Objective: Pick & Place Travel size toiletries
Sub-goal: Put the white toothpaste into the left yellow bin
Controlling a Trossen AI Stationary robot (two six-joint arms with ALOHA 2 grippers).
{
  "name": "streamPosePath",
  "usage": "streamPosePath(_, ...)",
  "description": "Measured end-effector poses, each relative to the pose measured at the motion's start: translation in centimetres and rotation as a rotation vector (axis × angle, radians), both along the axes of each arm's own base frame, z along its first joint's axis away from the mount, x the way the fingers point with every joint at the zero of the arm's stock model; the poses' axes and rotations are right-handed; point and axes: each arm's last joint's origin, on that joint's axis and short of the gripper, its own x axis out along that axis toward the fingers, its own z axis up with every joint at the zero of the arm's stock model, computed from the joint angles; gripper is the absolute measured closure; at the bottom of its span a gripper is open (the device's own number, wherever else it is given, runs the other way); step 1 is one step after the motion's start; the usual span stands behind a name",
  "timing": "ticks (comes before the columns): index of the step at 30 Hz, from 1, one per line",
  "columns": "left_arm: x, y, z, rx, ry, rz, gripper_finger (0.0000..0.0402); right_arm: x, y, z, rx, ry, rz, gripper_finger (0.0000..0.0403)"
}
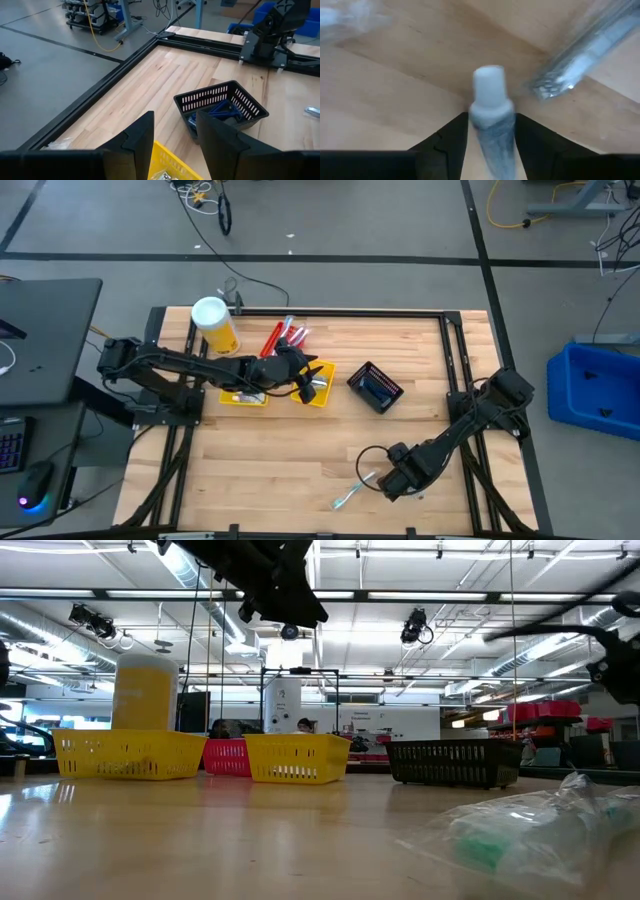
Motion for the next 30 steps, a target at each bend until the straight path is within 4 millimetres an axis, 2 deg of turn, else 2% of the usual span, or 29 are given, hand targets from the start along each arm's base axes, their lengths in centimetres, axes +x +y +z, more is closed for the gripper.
streamPosePath(7,0.0,0.0,0.0,0.001,0.002,0.001,0.0248,0.0,-0.1,-0.1,-0.012,-0.029,0.052,0.0214)
streamPosePath(19,0.0,0.0,0.0,0.001,0.003,0.001,0.0248,0.3,-0.1,-0.1,0.0,-0.047,0.054,0.03)
streamPosePath(23,0.0,0.0,0.0,-0.001,0.003,-0.003,0.0248,1.0,-0.2,0.1,0.014,-0.089,0.099,0.0306)
streamPosePath(30,0.0,-0.1,-0.1,-0.017,0.005,-0.042,0.0248,2.8,-0.9,1.8,-0.103,-0.269,0.199,0.0308)
